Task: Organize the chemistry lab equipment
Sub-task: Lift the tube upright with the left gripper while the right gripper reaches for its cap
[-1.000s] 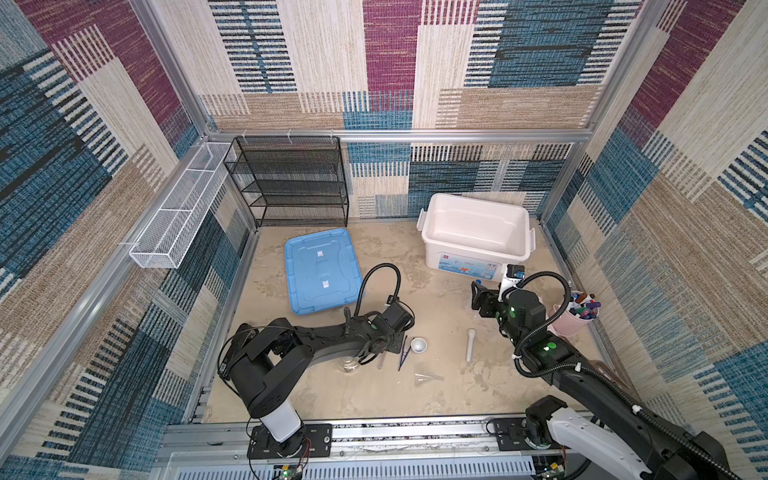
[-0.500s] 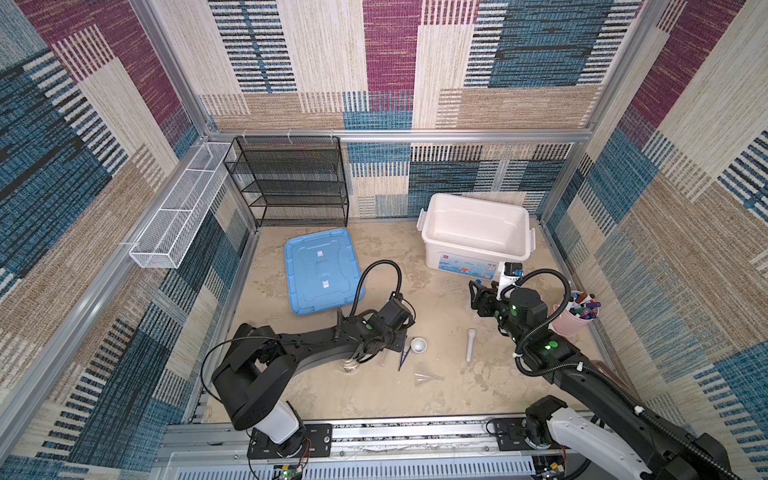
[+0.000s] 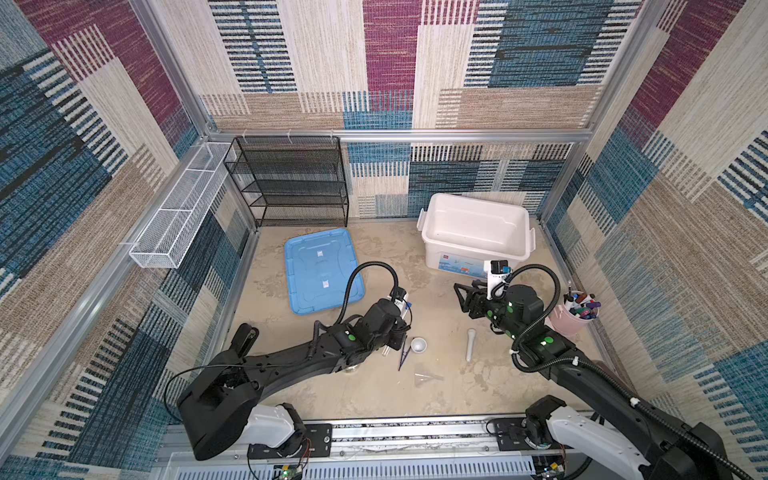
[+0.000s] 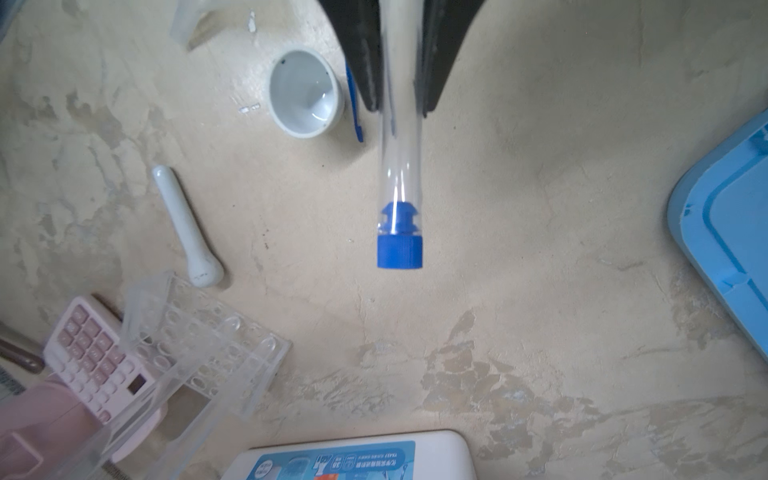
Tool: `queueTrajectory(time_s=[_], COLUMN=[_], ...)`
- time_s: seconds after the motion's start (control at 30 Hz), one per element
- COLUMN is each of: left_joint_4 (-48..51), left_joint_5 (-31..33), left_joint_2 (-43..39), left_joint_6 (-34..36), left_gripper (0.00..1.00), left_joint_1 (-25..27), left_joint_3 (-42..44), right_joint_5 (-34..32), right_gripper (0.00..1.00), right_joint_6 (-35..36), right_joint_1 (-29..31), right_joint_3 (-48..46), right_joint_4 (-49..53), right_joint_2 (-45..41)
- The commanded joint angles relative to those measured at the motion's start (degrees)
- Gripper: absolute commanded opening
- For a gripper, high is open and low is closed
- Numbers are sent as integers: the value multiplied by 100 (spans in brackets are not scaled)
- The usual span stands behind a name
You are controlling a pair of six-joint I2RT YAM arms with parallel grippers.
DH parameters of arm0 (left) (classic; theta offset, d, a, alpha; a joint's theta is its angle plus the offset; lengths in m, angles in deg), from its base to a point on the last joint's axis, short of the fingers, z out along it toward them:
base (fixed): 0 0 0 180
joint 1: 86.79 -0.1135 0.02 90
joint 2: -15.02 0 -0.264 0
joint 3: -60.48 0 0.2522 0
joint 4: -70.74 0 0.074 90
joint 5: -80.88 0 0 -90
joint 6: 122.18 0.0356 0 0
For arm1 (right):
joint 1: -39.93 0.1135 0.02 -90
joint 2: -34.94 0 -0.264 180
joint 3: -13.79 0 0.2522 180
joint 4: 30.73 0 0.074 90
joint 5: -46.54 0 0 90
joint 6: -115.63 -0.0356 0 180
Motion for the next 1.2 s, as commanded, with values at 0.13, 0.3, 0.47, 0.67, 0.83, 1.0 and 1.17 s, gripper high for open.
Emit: queueTrajectory(time_s=[0.13, 0.3, 0.47, 0.67, 0.83, 1.0, 1.17], left_joint_4=[-856, -1319, -1441, -1582, -1622, -1699, -1758], left_joint_5=[-132, -166, -166, -175, -125, -93, -89], left_joint_2=[-170, -255, -248, -222, -184, -210, -193], left_joint_6=[499, 592, 649, 707, 725, 757, 781], left_gripper=[11, 11, 11, 12, 11, 11, 12], left_joint_1=[141, 205, 248, 317, 348, 365, 382], left_joint_3=[93, 252, 274, 309, 307, 330, 329], right_joint_5=[730, 1285, 1732, 2136, 2385, 2681, 2922], right_gripper=[65, 65, 63, 62, 59, 55, 49], right_joint_6=[-270, -455, -663, -794, -928, -982, -1028], right_joint_1=[151, 234, 276, 314, 329, 327, 345], right_joint_3=[16, 23, 57, 129, 121, 181, 248], right_joint_4=[-574, -910, -1216, -1402, -1571, -1601, -1662], right_joint_2=[298, 641, 976, 1238, 1331, 1496, 1678])
